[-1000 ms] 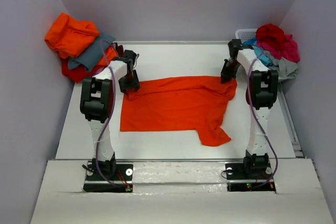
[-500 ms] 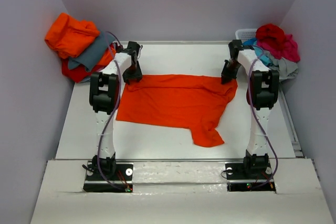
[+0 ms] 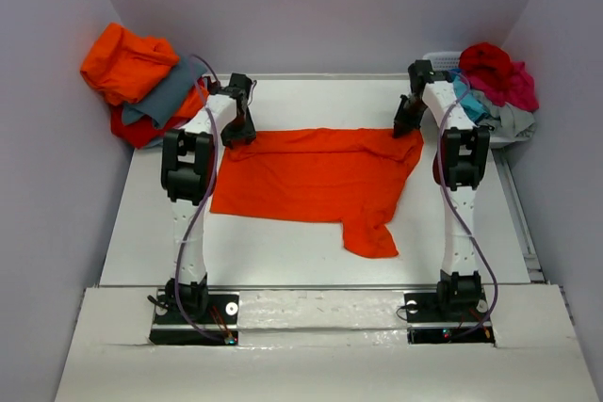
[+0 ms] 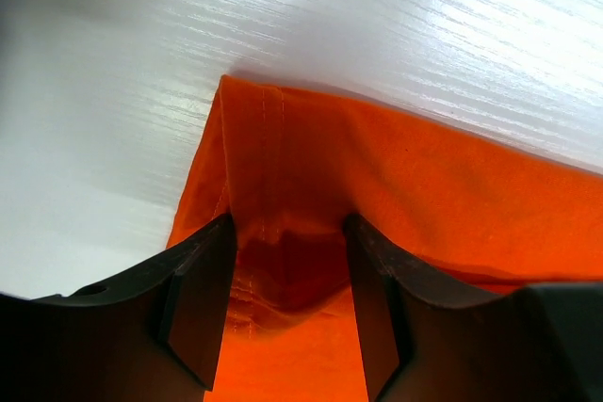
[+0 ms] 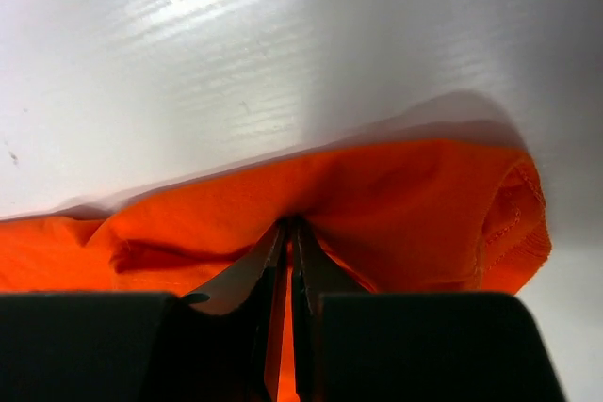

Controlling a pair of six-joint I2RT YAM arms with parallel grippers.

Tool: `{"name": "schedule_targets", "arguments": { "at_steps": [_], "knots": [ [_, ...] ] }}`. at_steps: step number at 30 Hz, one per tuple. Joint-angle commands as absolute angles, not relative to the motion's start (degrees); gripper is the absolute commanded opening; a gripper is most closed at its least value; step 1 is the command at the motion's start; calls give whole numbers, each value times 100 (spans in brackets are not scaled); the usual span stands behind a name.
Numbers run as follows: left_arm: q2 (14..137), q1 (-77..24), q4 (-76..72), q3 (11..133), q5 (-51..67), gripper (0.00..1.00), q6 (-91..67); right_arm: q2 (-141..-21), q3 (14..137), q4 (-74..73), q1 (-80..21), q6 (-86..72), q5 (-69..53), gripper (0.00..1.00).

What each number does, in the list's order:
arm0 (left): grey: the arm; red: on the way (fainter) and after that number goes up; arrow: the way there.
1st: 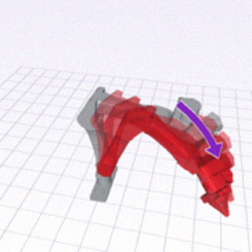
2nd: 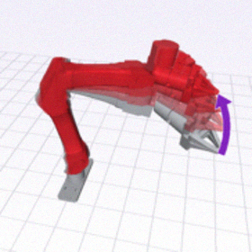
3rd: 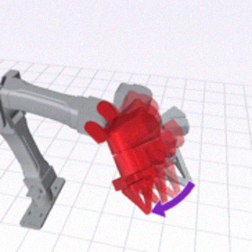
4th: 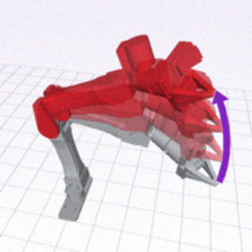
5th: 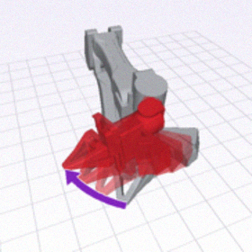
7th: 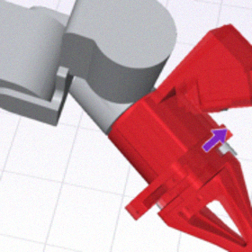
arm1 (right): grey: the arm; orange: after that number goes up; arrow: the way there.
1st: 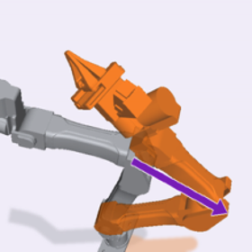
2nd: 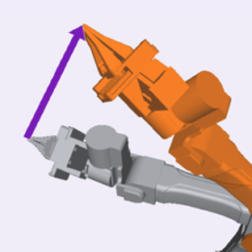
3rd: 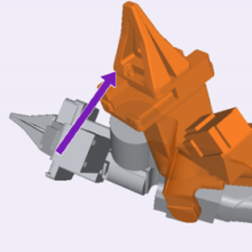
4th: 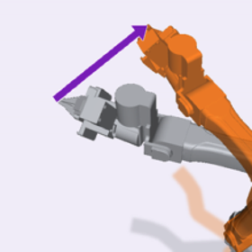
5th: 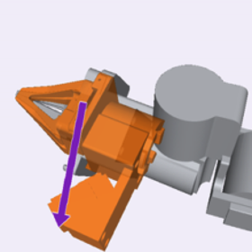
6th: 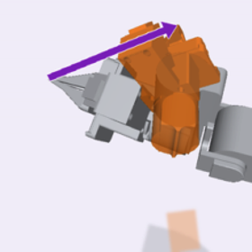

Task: Fold and stack the t-shirts
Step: Fold the tshirt

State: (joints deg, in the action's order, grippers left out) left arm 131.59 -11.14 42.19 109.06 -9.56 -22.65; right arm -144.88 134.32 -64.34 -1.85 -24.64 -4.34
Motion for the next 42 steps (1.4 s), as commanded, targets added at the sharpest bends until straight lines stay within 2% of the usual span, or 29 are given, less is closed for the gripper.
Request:
{"name": "schedule_targets", "arguments": {
  "at_steps": [1,11,17,20,21,22,23,24,27,34,39,42],
  "knots": [
    [13105,-1099,4377,10301,-1195,60,-2189,-14809,14168,-6566,79,-2549,-369,12],
    [12973,-1099,4263,10011,-984,61,-2232,-14827,14080,-6451,316,-2444,-404,13],
    [12902,-932,4175,9844,-984,61,-2206,-14134,13571,-6179,378,-2391,-729,18],
    [12858,-932,4122,9826,-984,61,-2188,-13738,13290,-6126,378,-2355,-984,28],
    [12850,-932,4105,9826,-967,61,-2197,-13494,13115,-6091,378,-2347,-1184,37],
    [12850,-932,4104,9817,-958,61,-2197,-13491,13113,-6091,378,-2347,-1256,37],
    [12841,-932,4087,9817,-941,61,-2206,-13213,12948,-6108,378,-2338,-1283,47],
    [12850,-932,4078,9817,-932,61,-2206,-13062,12833,-6108,317,-2320,-1327,51],
    [12841,-932,4052,9809,-923,61,-2197,-12342,12114,-6056,316,-2364,-1354,59],
    [12657,-932,3982,9844,-1054,60,-2232,-11006,9995,-5836,255,-2382,-1661,60],
    [12437,-1002,3999,9993,-1266,60,-2215,-10732,8651,-5424,202,-2329,-1748,60],
    [12480,-1054,4061,10081,-1248,61,-2206,-10801,8403,-5282,97,-2355,-1880,60]
  ]
}}
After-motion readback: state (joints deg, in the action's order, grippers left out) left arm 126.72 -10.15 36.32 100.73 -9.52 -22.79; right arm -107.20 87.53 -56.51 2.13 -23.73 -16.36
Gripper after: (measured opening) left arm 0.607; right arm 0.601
